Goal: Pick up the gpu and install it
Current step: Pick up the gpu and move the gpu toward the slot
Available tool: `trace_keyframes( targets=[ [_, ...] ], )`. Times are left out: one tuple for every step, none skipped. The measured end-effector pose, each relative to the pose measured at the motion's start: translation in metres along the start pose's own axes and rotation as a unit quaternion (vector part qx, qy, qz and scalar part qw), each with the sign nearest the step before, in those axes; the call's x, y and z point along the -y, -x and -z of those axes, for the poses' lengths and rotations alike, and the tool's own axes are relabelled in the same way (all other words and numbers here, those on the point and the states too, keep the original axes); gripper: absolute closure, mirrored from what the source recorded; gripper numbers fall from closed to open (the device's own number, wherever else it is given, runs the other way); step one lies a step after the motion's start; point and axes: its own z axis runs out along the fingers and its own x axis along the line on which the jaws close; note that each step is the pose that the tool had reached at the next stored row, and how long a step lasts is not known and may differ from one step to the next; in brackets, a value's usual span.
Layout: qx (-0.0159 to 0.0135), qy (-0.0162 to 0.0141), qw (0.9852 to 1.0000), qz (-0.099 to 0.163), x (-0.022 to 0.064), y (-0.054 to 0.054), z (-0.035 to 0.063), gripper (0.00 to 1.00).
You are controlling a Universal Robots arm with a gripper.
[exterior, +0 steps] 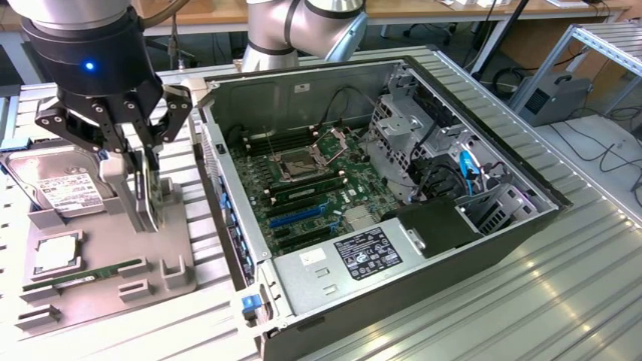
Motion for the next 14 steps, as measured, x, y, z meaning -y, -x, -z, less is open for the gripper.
trace_keyframes(
  targets=[
    [0.0000,0.0000,1.0000,0.000,0.0000,0.0000,0.0004,0.73],
    [0.0000,0.0000,1.0000,0.000,0.0000,0.0000,0.0009,0.73],
    [0.0000,0.0000,1.0000,0.000,0.0000,0.0000,0.0014,0.73],
    [0.0000,0.0000,1.0000,0.000,0.0000,0.0001,0.0018,0.73],
    [0.0000,0.0000,1.0000,0.000,0.0000,0.0001,0.0021,0.73],
    [0.0000,0.0000,1.0000,0.000,-0.0001,0.0001,0.0024,0.73],
    [0.0000,0.0000,1.0000,0.000,-0.0001,0.0001,0.0027,0.73],
    [0.0000,0.0000,1.0000,0.000,-0.0001,0.0001,0.0029,0.73],
    [0.0000,0.0000,1.0000,0.000,-0.0001,0.0001,0.0033,0.73],
    [0.0000,0.0000,1.0000,0.000,-0.0001,0.0001,0.0035,0.73],
    [0.0000,0.0000,1.0000,0.000,-0.0001,0.0001,0.0038,0.73],
    [0.0000,0.0000,1.0000,0.000,-0.0001,0.0001,0.0041,0.73],
    [0.0000,0.0000,1.0000,0.000,-0.0001,0.0001,0.0044,0.73],
    [0.0000,0.0000,1.0000,0.000,-0.0001,0.0001,0.0047,0.73]
  ],
)
